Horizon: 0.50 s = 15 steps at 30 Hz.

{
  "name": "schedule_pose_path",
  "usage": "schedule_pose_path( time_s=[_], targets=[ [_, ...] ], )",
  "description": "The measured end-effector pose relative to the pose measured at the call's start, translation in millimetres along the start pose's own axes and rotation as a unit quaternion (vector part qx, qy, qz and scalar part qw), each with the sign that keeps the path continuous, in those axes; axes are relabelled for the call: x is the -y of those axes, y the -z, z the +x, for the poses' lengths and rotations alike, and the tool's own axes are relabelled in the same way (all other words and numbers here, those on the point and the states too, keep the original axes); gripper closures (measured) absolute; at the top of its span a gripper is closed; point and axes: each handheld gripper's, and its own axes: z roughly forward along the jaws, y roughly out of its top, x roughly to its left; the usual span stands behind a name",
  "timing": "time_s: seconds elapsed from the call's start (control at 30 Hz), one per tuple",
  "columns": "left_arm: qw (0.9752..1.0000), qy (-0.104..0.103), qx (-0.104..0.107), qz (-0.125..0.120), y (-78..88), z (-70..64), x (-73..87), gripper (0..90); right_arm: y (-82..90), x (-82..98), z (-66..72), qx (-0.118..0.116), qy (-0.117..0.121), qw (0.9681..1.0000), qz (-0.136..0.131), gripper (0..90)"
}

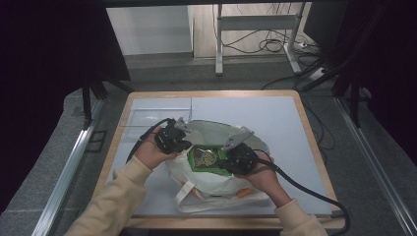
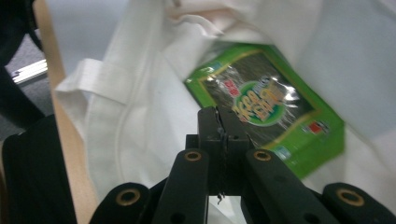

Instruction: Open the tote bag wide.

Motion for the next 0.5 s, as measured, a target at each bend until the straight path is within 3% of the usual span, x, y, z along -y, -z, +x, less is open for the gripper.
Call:
schedule_pose_path(
  time_s=[0.2, 0.23, 0.5],
  targets=[
    [0.9995, 0.008, 0.015, -0.025, 10.3, -7.4, 11.1, 90.0, 1.4, 3.4, -1.5, 0.006, -0.009, 0.9999, 0.002, 88.9],
    [0.9996, 0.008, 0.007, -0.027, 13.5, -9.9, 14.6, 90.0, 1.8, 4.3, -1.5, 0.008, -0.008, 0.9999, 0.003, 88.7],
    [0.9992, 0.022, 0.008, -0.034, 18.4, -10.9, 25.5, 88.9, 4.0, 5.7, -2.2, 0.014, -0.008, 0.9999, 0.005, 87.4]
  ],
)
